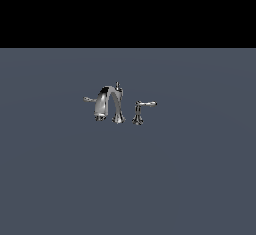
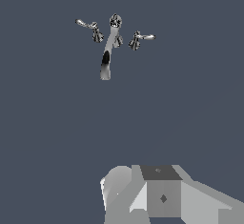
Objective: Turn on the faucet by rotating a designated handle.
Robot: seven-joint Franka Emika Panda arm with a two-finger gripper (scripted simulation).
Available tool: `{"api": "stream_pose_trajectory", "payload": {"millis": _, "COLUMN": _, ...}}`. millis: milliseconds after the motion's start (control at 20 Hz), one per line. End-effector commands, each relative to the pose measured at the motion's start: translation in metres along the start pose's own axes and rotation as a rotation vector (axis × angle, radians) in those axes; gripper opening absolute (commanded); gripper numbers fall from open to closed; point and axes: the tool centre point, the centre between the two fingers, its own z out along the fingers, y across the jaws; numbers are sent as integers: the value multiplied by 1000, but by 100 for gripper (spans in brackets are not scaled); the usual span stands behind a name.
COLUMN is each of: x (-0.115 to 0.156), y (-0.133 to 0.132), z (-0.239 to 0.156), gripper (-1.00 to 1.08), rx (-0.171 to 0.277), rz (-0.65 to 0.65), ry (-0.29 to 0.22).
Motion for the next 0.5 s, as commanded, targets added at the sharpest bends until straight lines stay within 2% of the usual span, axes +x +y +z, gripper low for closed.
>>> {"api": "stream_pose_trajectory", "payload": {"millis": 0, "x": 0, "y": 0, "z": 0, "gripper": -100, "rx": 0, "rz": 0, "ry": 0}}
{"api": "stream_pose_trajectory", "payload": {"millis": 450, "x": 9, "y": -6, "z": 11, "gripper": -100, "rx": 1, "rz": 48, "ry": 0}}
